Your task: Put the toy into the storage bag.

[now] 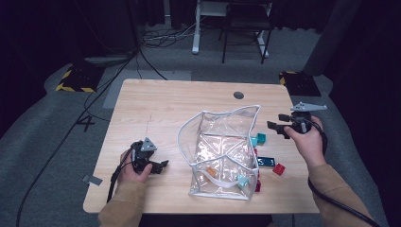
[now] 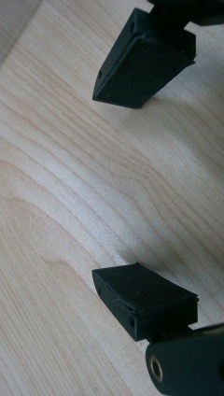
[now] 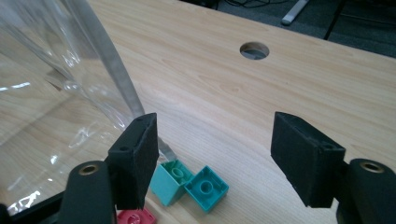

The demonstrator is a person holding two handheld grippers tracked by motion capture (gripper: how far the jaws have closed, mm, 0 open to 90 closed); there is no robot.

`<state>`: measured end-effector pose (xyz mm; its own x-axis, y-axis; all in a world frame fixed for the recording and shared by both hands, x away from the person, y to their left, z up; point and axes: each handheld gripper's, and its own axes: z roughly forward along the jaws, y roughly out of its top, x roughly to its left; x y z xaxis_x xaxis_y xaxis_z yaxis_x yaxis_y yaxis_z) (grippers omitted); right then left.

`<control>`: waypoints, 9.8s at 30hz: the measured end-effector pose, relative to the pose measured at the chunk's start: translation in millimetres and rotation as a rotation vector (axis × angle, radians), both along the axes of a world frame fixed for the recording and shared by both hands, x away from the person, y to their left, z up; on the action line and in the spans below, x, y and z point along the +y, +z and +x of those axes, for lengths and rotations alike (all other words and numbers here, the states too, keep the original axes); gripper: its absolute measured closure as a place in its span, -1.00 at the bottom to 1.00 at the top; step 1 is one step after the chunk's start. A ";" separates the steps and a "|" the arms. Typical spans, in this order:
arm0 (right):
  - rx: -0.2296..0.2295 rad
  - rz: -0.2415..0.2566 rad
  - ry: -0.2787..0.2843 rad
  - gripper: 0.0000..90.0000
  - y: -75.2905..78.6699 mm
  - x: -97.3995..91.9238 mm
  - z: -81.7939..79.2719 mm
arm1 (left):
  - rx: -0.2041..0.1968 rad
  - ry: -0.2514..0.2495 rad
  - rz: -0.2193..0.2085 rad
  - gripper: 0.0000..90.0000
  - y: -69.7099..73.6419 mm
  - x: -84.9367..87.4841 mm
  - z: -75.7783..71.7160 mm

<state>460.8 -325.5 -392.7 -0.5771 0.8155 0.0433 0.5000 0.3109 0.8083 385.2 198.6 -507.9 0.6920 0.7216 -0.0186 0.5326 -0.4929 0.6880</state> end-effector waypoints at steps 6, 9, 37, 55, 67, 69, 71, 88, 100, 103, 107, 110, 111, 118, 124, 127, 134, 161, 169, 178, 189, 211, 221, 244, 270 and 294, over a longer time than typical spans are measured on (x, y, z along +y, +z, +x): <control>0.020 -0.026 0.002 -0.27 -17.7 1.2 1.3 | 0.000 0.000 0.000 -0.69 0.0 0.0 0.0; 0.034 -0.042 0.000 -0.27 -28.1 1.6 1.8 | 0.000 0.000 0.000 -0.69 0.0 0.0 0.0; 0.119 -0.079 -0.049 -0.23 -100.7 7.2 16.1 | -0.002 -0.001 0.002 -0.69 0.1 0.0 0.1; 0.097 -0.081 -0.033 0.32 -84.1 5.4 14.2 | -0.005 0.001 0.003 -0.69 -0.1 -0.2 0.0; 0.041 -0.035 -0.007 0.32 -38.9 6.0 -1.3 | -0.006 0.002 0.003 -0.69 -0.1 -0.2 0.0; 0.024 -0.025 0.003 0.32 -29.0 6.9 -4.9 | -0.006 0.001 0.004 -0.69 -0.1 -0.2 0.0; 0.009 -0.019 0.010 0.32 -21.1 7.7 -7.7 | -0.006 0.002 0.004 -0.69 -0.1 -0.2 0.0; -0.083 0.064 0.090 0.32 34.0 21.5 -35.2 | -0.006 0.001 0.004 -0.69 0.0 -0.2 0.0; -0.112 0.099 0.133 0.32 59.5 29.6 -48.7 | -0.006 0.002 0.004 -0.69 -0.1 -0.2 0.0; -0.119 0.101 0.141 0.32 64.4 32.0 -51.3 | -0.006 0.002 0.004 -0.69 -0.1 -0.2 0.0; -0.125 0.099 0.159 0.32 70.7 36.3 -53.9 | -0.006 0.002 0.004 -0.69 -0.1 -0.2 0.0; -0.128 0.096 0.170 0.32 75.9 39.4 -55.6 | -0.006 0.002 0.003 -0.69 -0.1 -0.2 0.0; -0.131 0.095 0.174 0.32 78.0 40.7 -56.3 | -0.006 0.002 0.004 -0.69 0.0 -0.2 0.0; -0.139 0.094 0.216 0.32 92.1 54.2 -61.2 | -0.006 0.002 0.003 -0.69 -0.1 -0.2 0.0; -0.135 0.095 0.251 0.32 99.8 68.2 -62.5 | -0.006 0.001 0.004 -0.69 -0.1 -0.2 0.0; -0.138 0.095 0.274 0.32 103.4 77.4 -63.9 | -0.006 0.001 0.004 -0.69 0.0 -0.2 0.0; -0.134 0.097 0.323 0.32 108.3 98.5 -65.5 | -0.006 0.002 0.004 -0.69 -0.1 -0.2 0.0; -0.054 0.096 0.463 0.32 84.5 172.6 -58.8 | -0.005 0.001 0.003 -0.69 -0.1 -0.2 0.0; -0.003 0.068 0.471 0.32 70.5 177.9 -56.1 | -0.006 0.002 0.003 -0.69 0.0 -0.2 0.0; 0.055 0.004 0.484 0.32 61.1 182.8 -57.3 | -0.006 0.001 0.003 -0.69 -0.1 -0.2 0.0; 0.116 -0.101 0.472 0.32 59.2 187.6 -57.5 | -0.006 0.001 0.004 -0.69 0.0 -0.2 0.0; -0.022 0.013 0.433 -0.13 79.9 170.2 -65.6 | -0.006 0.001 0.004 -0.69 0.0 -0.2 0.0; -0.076 0.035 0.383 -0.14 95.3 140.7 -74.7 | -0.006 0.001 0.004 -0.69 0.0 -0.2 0.0; -0.118 0.056 0.211 -0.16 106.5 59.4 -85.7 | -0.006 0.001 0.003 -0.69 0.0 -0.3 -0.1; -0.072 0.045 0.052 -0.22 72.1 -11.9 -95.2 | -0.003 0.004 0.001 -0.68 -0.1 -0.5 -0.6; 0.098 -0.044 0.005 -0.30 -28.7 -33.7 -108.6 | -0.002 0.005 0.000 -0.68 -0.1 -0.6 -0.7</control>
<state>352.2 -359.3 -421.4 -0.5756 0.8153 0.0640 0.5747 0.3476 0.7409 384.4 198.0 -508.0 0.6882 0.7253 -0.0168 0.5336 -0.4903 0.6891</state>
